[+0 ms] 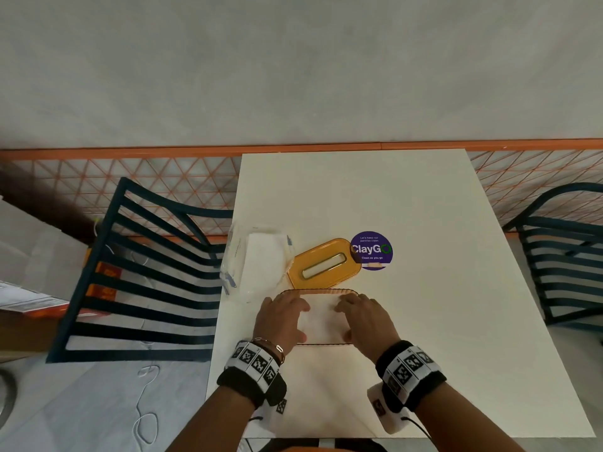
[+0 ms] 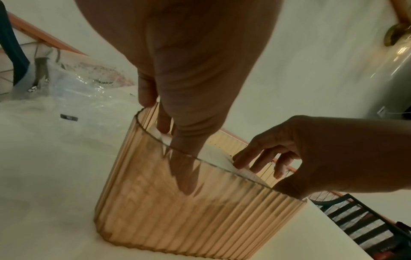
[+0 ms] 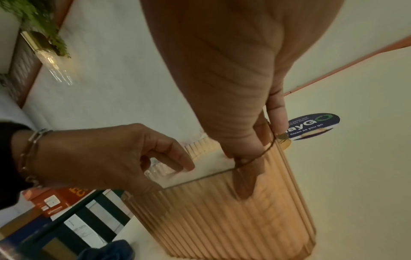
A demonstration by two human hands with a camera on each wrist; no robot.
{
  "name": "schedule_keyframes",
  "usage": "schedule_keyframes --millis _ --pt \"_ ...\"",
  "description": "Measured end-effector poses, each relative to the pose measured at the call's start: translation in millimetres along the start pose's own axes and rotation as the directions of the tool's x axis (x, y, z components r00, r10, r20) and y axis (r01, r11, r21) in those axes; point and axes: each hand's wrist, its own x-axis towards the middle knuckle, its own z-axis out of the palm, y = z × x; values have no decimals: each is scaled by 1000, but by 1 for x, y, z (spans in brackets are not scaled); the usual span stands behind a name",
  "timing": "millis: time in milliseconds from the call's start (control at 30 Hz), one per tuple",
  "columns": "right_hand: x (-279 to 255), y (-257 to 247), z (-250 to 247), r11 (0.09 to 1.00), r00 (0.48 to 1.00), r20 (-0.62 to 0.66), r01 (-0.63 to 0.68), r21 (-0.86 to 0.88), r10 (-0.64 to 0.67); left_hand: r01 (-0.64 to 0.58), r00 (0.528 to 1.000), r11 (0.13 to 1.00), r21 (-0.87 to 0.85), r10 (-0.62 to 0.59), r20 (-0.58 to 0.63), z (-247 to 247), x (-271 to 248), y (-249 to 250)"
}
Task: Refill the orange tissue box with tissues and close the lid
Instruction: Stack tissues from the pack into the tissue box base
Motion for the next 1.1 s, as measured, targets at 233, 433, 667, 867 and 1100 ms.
schedule_keyframes --millis 233,433,667,867,1100 --pt "-3 0 3 1000 1000 -19 -24 -16 24 -12 999 1000 29 11 35 -2 0 -8" --pt "1 -2 -4 1000 999 -32 -19 -1 19 -15 1000 998 -55 16 18 -7 -3 -8" --pt "-4 18 -20 894 949 -172 -174 413 264 220 879 816 -534 -403 -254 -49 15 -46" --pt "2 37 -6 762 933 -2 -292 577 359 507 833 780 -367 -552 -24 -31 70 -95" --pt "-1 45 0 678 909 81 -361 640 408 625 775 754 -202 -631 44 -8 95 -98"
